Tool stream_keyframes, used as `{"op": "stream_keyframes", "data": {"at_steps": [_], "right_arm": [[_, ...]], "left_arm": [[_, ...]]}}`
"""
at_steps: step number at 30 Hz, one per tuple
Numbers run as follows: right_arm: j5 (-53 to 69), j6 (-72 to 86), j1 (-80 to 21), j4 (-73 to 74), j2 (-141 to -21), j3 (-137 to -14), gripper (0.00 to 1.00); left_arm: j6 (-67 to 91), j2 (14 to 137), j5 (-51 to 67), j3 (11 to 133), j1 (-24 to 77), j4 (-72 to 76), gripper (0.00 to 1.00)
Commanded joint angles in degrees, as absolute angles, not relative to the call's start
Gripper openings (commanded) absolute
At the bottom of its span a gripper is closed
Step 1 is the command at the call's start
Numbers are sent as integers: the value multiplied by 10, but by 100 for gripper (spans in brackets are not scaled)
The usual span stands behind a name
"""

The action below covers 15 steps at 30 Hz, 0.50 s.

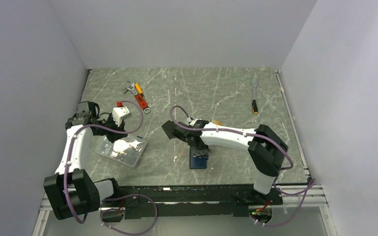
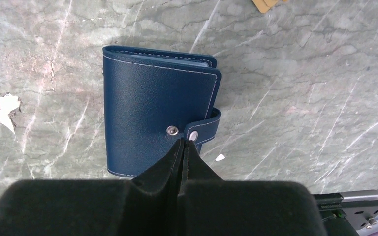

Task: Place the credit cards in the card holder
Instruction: Close the card holder at the center of the board.

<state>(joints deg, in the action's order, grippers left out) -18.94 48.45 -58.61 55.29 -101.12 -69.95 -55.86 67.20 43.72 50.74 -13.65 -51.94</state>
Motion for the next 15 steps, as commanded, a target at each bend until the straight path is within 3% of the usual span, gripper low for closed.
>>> {"op": "stream_keyframes", "data": {"at_steps": [1, 7, 15], "right_arm": [[-173, 484, -582, 526, -982, -686, 0], [-151, 473, -575, 497, -988, -669, 0], [-112, 467, -548, 460, -969, -640, 0]], "left_arm": [[-579, 657, 460, 505, -137, -524, 16], [-596, 645, 503, 510, -124, -539, 19], [-605, 622, 496, 499, 4, -504, 20]]}}
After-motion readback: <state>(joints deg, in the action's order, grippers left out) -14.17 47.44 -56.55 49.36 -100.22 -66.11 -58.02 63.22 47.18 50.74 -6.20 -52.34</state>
